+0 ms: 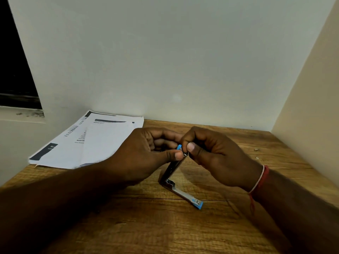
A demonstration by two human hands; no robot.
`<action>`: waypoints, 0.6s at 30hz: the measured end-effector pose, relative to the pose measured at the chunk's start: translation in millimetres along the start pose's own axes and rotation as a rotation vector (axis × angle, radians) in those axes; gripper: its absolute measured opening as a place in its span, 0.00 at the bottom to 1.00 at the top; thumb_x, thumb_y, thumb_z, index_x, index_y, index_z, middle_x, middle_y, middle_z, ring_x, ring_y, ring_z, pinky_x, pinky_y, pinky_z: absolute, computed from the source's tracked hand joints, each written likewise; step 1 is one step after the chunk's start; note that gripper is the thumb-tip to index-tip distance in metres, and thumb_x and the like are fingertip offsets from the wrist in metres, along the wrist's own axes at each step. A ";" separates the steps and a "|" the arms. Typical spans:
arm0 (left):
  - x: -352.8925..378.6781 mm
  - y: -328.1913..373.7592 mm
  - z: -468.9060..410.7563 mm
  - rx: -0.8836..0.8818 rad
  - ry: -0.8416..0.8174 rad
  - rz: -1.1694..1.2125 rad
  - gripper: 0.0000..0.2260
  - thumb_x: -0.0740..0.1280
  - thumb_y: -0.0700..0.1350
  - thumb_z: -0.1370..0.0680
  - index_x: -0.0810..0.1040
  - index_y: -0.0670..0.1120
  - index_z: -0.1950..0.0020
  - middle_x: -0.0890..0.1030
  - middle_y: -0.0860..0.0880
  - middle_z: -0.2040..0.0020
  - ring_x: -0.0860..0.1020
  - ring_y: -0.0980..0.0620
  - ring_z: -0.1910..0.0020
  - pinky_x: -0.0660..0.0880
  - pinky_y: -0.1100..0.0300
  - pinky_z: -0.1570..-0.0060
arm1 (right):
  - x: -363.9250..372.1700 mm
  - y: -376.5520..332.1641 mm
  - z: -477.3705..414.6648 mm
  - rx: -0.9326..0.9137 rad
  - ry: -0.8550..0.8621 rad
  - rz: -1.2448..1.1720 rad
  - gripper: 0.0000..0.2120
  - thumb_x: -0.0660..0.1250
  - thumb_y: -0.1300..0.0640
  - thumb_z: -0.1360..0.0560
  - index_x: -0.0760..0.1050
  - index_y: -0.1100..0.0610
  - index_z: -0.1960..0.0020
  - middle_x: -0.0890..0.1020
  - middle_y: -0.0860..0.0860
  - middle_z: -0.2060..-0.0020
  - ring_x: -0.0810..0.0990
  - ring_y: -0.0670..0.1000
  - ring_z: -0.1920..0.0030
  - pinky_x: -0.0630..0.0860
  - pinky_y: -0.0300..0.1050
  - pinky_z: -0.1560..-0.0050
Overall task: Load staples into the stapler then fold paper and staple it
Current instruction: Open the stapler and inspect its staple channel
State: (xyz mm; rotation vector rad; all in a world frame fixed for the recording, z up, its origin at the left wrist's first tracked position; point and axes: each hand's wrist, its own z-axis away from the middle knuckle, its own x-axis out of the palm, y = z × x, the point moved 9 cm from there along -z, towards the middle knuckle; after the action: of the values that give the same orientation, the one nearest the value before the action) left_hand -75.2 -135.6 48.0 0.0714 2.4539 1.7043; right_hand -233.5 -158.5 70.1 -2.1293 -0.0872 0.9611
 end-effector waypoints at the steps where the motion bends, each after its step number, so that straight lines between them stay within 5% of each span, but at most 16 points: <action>1: 0.2 -0.5 -0.3 -0.002 -0.003 -0.001 0.15 0.81 0.40 0.27 0.89 0.47 0.41 0.92 0.43 0.48 0.92 0.46 0.45 0.86 0.52 0.40 | 0.5 1.1 -0.2 0.006 -0.006 -0.015 0.08 0.64 0.60 0.14 0.80 0.55 0.48 0.76 0.55 0.65 0.71 0.48 0.65 0.71 0.45 0.61; 8: -0.5 -5.0 -2.3 -0.009 -0.025 -0.028 0.17 0.81 0.43 0.28 0.89 0.48 0.39 0.92 0.43 0.48 0.91 0.46 0.45 0.86 0.52 0.39 | 2.0 3.4 1.0 0.046 -0.059 -0.066 0.08 0.62 0.62 0.12 0.78 0.60 0.48 0.73 0.51 0.68 0.70 0.47 0.68 0.69 0.42 0.64; 12: -4.6 -2.6 -4.8 -0.009 -0.002 -0.042 0.17 0.81 0.44 0.29 0.89 0.47 0.40 0.93 0.45 0.49 0.91 0.50 0.47 0.85 0.61 0.45 | -1.4 13.7 -0.3 0.218 -0.027 -0.808 0.05 0.60 0.62 0.16 0.74 0.60 0.49 0.68 0.56 0.68 0.65 0.52 0.71 0.59 0.47 0.69; 18: -9.2 1.4 -4.9 0.042 0.056 -0.094 0.16 0.82 0.38 0.26 0.89 0.48 0.39 0.92 0.45 0.49 0.91 0.49 0.46 0.87 0.56 0.42 | 1.5 17.8 0.7 0.206 0.049 -0.659 0.06 0.65 0.58 0.17 0.79 0.59 0.48 0.75 0.57 0.65 0.70 0.53 0.70 0.65 0.44 0.70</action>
State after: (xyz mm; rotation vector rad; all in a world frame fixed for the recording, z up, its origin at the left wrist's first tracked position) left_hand -66.9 -140.8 51.9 -0.0859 2.4908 1.6374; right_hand -237.1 -169.9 56.9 -1.7496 -0.5983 0.4989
